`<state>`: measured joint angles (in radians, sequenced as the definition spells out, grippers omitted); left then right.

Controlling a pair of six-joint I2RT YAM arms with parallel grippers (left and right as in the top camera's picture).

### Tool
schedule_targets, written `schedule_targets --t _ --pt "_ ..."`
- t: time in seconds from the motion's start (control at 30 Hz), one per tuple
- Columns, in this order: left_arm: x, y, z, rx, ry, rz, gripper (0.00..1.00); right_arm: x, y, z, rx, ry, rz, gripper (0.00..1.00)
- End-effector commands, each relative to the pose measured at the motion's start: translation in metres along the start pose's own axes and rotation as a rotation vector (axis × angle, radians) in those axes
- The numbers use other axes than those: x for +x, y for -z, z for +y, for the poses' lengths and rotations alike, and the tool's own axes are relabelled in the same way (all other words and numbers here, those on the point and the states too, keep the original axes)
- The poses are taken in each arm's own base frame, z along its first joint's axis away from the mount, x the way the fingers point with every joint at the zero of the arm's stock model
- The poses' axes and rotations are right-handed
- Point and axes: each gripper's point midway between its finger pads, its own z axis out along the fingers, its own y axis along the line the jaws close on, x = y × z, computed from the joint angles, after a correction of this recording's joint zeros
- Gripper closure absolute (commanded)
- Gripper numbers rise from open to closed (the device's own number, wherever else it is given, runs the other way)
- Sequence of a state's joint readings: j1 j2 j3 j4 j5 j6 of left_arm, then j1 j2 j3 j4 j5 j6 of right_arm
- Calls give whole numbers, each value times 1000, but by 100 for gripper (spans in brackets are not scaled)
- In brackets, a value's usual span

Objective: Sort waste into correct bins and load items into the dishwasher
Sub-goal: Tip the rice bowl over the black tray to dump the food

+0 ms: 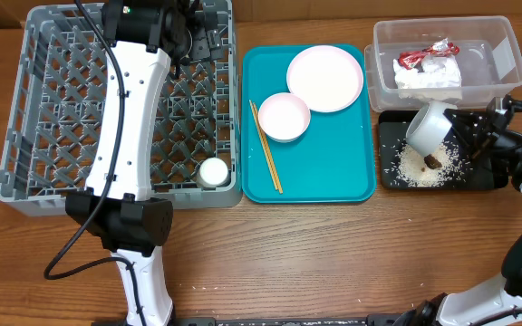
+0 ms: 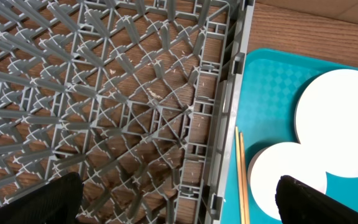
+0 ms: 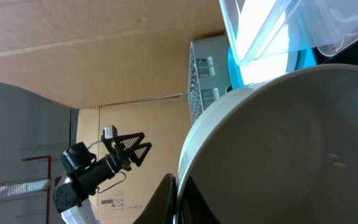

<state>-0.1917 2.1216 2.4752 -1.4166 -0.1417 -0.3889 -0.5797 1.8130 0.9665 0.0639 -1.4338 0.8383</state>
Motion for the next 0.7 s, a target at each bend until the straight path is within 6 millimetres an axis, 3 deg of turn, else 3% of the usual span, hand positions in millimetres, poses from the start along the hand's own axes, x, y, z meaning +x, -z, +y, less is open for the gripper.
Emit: schedule_targets --t 0.0,0.13,0.4,0.5,0.67 --pt "-4 10 -2 22 -2 -21 0 6 -5 6 -16 22 34 96" --pt "-2 10 -7 53 -3 -9 0 3 -8 9 -12 102 27 96" --pt "1 11 -8 60 -5 4 0 18 -23 29 -40 269 89 96" --pt "1 11 -8 60 -4 4 0 15 -22 27 -26 153 74 96" --pt "3 10 -7 57 -5 11 0 22 -21 40 -38 68 98 96"
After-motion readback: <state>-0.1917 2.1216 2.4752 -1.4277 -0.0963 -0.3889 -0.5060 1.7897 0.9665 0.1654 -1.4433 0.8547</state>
